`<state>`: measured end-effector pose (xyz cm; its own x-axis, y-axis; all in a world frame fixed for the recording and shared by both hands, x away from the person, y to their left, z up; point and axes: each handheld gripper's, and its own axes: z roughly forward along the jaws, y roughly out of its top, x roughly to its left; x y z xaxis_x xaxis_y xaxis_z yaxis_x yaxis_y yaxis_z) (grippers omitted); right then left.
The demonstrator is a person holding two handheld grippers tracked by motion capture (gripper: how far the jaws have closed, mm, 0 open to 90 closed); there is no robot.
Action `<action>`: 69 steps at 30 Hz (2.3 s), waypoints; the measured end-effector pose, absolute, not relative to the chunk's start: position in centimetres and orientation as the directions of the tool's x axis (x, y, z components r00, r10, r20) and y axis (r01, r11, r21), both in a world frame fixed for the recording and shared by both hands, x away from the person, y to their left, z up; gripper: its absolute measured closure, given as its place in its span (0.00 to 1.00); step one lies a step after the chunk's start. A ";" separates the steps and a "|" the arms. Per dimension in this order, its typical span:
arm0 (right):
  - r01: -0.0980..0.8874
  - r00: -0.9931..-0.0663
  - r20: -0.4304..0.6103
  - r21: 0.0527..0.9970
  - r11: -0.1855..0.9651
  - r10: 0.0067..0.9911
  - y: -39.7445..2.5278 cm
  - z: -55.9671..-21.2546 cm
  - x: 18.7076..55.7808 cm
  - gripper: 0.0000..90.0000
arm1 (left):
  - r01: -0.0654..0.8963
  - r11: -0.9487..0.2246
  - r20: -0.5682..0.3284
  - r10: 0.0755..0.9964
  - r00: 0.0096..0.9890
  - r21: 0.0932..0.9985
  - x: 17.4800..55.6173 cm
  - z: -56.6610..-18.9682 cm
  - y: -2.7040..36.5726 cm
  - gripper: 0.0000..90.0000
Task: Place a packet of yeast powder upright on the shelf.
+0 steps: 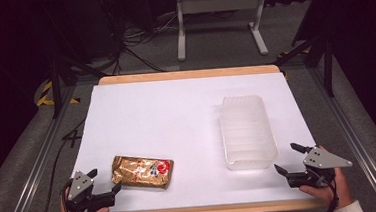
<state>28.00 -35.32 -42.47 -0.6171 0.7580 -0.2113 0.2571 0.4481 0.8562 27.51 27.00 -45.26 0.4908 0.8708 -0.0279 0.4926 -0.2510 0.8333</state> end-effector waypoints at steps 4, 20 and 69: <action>0.259 -0.611 -0.210 0.858 0.444 0.763 -35.5 -42.4 28.0 0.15 | 0.497 -0.248 -0.040 0.865 0.500 0.832 27.7 -45.4 26.9 0.08; 0.266 -0.617 -0.208 0.853 0.450 0.759 -35.2 -42.6 27.9 0.15 | 0.521 -0.249 -0.084 0.842 0.533 0.816 28.7 -45.6 26.0 0.14; 0.296 -0.589 -0.219 0.837 0.461 0.778 -35.2 -42.7 28.1 0.16 | 0.609 -0.175 -0.216 0.831 0.513 0.773 30.9 -45.0 25.9 1.00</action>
